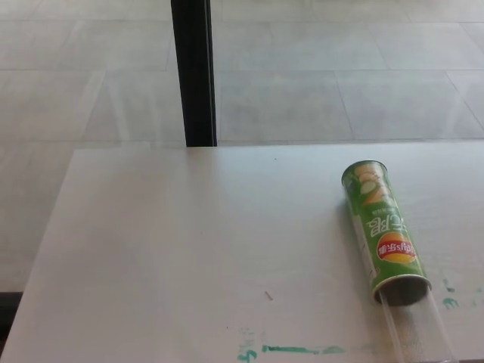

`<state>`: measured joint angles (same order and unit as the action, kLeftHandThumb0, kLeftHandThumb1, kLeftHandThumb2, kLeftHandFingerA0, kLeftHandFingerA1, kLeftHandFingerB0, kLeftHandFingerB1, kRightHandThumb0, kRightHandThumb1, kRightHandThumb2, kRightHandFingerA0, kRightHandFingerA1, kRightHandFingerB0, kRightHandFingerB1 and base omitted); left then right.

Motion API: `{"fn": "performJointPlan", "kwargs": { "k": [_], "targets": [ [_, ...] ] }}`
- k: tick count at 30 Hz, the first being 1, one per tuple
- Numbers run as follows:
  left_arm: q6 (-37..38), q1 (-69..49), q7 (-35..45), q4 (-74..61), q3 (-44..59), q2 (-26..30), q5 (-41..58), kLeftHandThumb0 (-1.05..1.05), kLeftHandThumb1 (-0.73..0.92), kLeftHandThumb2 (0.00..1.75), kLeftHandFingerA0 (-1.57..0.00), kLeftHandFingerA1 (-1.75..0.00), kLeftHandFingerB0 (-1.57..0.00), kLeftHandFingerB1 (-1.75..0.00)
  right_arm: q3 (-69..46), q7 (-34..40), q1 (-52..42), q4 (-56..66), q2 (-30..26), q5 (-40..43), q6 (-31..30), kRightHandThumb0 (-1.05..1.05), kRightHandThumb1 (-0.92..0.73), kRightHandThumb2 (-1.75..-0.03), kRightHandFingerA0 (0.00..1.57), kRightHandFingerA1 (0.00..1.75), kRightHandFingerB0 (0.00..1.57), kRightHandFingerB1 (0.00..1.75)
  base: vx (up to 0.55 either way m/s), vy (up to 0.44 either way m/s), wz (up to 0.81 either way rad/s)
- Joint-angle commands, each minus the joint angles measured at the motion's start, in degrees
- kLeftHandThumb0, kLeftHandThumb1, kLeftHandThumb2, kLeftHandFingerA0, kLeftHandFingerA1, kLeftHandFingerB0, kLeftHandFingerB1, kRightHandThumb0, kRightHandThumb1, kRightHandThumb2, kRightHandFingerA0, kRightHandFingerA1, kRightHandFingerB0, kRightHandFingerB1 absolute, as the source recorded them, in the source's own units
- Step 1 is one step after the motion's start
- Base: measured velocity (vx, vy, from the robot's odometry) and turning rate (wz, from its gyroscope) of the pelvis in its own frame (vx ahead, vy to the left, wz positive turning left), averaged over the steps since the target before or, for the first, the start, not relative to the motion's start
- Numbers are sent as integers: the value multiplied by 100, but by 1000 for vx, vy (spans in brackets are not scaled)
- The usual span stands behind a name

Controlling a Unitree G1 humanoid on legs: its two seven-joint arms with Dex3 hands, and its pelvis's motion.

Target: Use the right hand as a fist to push the chips tray inside its container kept in the middle of the desk

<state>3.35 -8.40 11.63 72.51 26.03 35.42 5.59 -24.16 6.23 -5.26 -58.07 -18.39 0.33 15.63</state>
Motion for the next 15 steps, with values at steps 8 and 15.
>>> {"fn": "performJointPlan", "kwargs": {
  "k": [8,15],
  "targets": [
    [172,59,365,217,239,208,250,-74,69,78,-47,-56,-38,-47,-1038,316,322,774,-302,904,764,-58,-77,-64,72,65,49,40,0,0,0],
    [169,58,363,226,267,198,306,-69,82,64,-52,-54,-43,-43,-1419,480,176,2755,-28,1104,608,-59,-76,-63,72,58,50,38,0,0,0]
  ]
}}
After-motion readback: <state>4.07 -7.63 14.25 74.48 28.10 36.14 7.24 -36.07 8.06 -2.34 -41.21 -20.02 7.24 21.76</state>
